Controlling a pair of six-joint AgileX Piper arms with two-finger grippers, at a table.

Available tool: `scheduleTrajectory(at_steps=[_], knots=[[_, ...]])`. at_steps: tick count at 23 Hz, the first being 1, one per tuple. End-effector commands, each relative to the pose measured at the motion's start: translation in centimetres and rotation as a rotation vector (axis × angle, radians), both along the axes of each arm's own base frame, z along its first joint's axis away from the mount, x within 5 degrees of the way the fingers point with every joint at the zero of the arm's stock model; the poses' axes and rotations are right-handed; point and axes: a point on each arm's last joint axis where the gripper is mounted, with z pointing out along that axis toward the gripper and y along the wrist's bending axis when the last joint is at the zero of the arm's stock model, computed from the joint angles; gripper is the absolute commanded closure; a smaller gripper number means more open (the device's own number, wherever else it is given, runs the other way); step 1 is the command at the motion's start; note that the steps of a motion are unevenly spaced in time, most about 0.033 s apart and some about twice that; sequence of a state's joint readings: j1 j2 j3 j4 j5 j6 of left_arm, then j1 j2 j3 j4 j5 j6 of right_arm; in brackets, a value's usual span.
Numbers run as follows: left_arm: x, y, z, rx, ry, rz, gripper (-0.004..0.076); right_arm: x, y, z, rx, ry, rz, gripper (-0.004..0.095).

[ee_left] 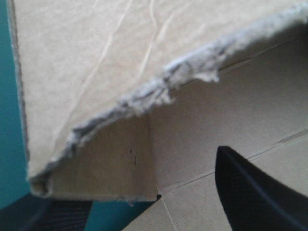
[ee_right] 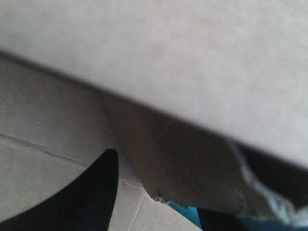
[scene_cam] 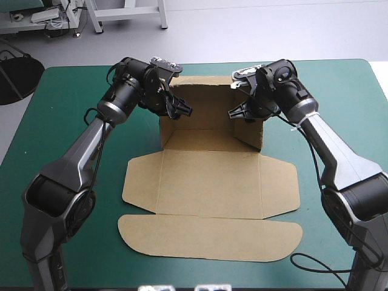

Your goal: Fold the box

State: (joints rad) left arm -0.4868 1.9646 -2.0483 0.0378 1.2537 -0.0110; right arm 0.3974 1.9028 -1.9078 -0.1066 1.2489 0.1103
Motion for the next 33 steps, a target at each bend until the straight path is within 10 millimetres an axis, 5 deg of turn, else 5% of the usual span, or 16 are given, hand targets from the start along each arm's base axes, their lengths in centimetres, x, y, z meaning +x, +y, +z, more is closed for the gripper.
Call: scheduleTrajectory(at_steps=[1,4,9,11,15,20,27,33], knots=[[-1.1,0.0,2.9,-0.057,-0.072,-0.005,0.027,-0.7,-0.3,3.2,0.047,-0.12,0.012,0.0472],[-0.7,-0.2,2.5,-0.06,-0.076,-0.006,0.036,-0.5,-0.2,3.3,0.056,-0.143,0.016,0.0528],[0.1,-0.6,1.4,-0.055,-0.075,-0.006,0.0664,-0.4,-0.2,3.4,0.026,-0.165,0.083,0.0879],[0.1,-0.6,1.4,-0.055,-0.075,-0.006,0.0733,-0.5,-0.2,3.3,0.022,-0.153,0.08,0.0925],[-0.5,-0.2,1.4,-0.02,-0.012,-0.005,0.0733,-1.1,-0.4,3.3,0.003,-0.087,0.076,0.0925],[-2.8,-0.1,4.8,-0.141,-0.034,-0.039,0.0733,-2.6,0.8,6.5,0.216,-0.114,0.128,0.0925],[-5.1,0.9,7.9,-0.2,-0.092,-0.044,0.0733,-3.9,0.9,7.9,0.299,-0.119,0.123,0.0925],[-6.5,1.0,7.2,-0.241,-0.015,-0.061,0.0733,-5.9,0.6,8.4,0.353,-0.088,0.129,0.0924]])
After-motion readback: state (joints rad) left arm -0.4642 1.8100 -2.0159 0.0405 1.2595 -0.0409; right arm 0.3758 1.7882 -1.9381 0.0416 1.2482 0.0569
